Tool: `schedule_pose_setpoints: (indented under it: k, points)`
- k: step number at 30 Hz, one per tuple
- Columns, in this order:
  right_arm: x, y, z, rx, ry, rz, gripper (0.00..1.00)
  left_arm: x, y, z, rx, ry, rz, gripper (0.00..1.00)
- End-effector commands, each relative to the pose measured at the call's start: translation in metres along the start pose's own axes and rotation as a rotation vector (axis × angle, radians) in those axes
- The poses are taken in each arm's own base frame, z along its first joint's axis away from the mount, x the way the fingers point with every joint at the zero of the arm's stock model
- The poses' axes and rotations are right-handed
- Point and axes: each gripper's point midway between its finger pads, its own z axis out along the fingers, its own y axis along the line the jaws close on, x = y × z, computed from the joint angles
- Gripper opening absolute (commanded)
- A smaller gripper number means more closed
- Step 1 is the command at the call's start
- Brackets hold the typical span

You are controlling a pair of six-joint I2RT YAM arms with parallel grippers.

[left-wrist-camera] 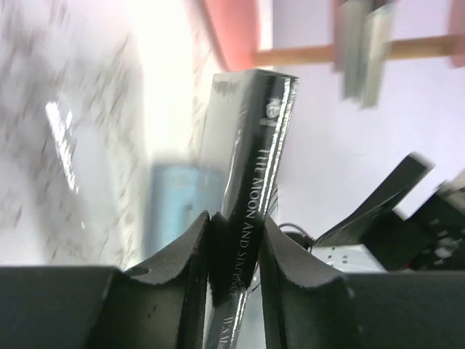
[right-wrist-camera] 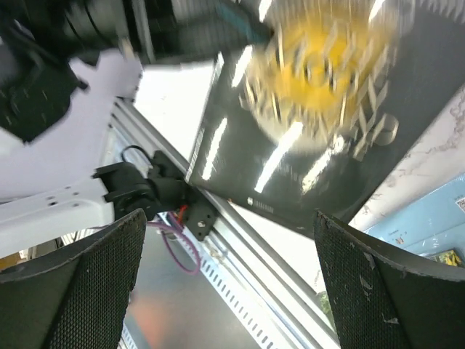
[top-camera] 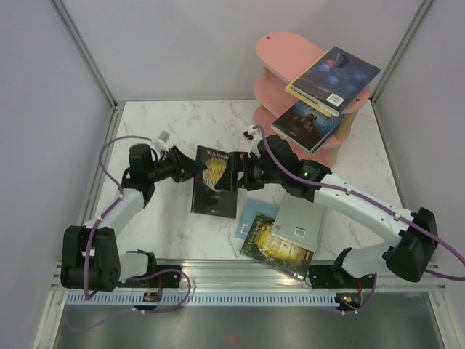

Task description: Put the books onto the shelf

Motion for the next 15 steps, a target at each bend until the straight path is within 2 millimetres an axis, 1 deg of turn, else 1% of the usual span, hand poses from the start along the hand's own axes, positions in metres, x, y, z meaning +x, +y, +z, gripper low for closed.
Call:
schedule_pose_setpoints:
  k: [1,2,3,4,5,8,11,13,14,15]
  points:
    - [-0.006,0.016,-0.025,-0.049,-0.044,-0.011,0.98,-0.028,-0.067,-0.025,0.061,0.030,0.200,0.02]
    - [-0.004,0.013,-0.027,-0.041,-0.048,-0.009,0.98,-0.038,-0.085,-0.029,0.080,0.025,0.228,0.02]
    - [-0.007,0.016,-0.035,-0.048,-0.068,-0.017,0.98,-0.042,-0.094,-0.031,0.097,0.022,0.243,0.02]
    - [-0.008,0.014,-0.037,-0.043,-0.075,-0.015,0.98,-0.047,-0.109,-0.037,0.127,0.028,0.247,0.02]
    - [-0.010,0.014,-0.039,-0.041,-0.086,-0.012,0.98,-0.048,-0.117,-0.038,0.146,0.038,0.233,0.02]
    - [-0.023,0.024,-0.052,-0.063,-0.133,-0.014,0.98,-0.054,-0.143,-0.046,0.188,0.026,0.296,0.02]
    - [-0.033,0.033,-0.062,-0.079,-0.172,-0.017,0.98,-0.054,-0.162,-0.055,0.215,0.004,0.349,0.02]
    - [-0.038,0.037,-0.071,-0.087,-0.196,-0.018,0.98,-0.052,-0.165,-0.058,0.219,-0.001,0.359,0.02]
    - [-0.041,0.037,-0.074,-0.079,-0.216,-0.015,0.98,-0.049,-0.170,-0.061,0.227,-0.008,0.375,0.02]
    - [-0.043,0.039,-0.080,-0.080,-0.230,-0.017,0.98,-0.048,-0.169,-0.062,0.227,-0.008,0.375,0.02]
